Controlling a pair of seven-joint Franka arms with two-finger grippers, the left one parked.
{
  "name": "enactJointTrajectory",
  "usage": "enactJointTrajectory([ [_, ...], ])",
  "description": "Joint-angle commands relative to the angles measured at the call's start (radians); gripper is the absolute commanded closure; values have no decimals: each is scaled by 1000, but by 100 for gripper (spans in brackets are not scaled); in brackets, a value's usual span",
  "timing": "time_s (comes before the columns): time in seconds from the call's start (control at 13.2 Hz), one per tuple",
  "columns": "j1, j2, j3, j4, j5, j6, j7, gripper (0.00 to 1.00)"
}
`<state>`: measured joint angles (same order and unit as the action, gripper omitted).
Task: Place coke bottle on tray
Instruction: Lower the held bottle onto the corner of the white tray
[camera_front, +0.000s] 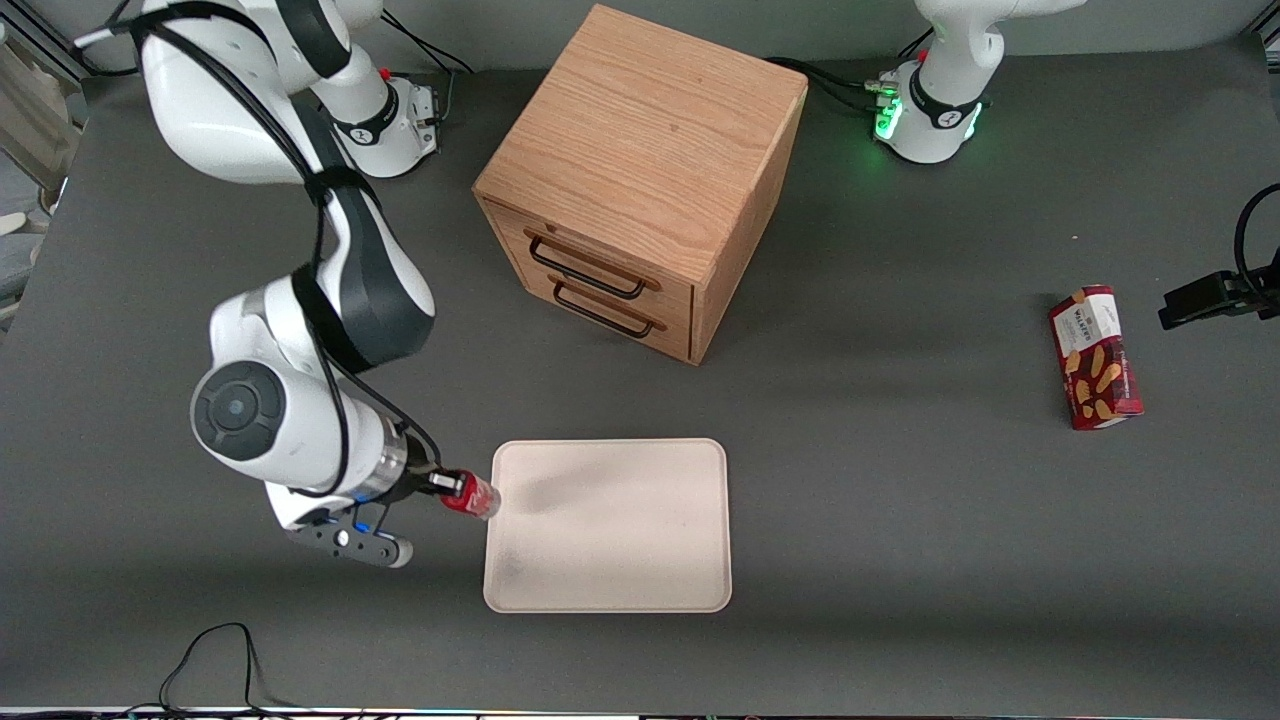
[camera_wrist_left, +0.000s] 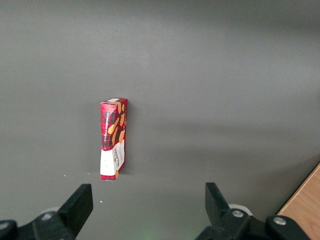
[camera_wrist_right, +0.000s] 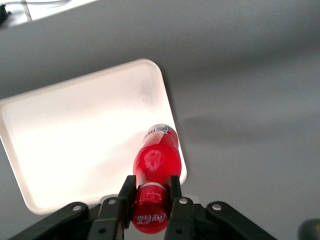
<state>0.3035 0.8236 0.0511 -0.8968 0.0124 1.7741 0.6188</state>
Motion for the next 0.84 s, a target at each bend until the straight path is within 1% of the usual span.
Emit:
enactJointTrajectory([
  [0.0,-3,63,10,76,-9,59,48,100],
  [0.3,0,92,9,76,-17,122,84,100],
  [0.76,5,140,4,75,-20,218,87,100],
])
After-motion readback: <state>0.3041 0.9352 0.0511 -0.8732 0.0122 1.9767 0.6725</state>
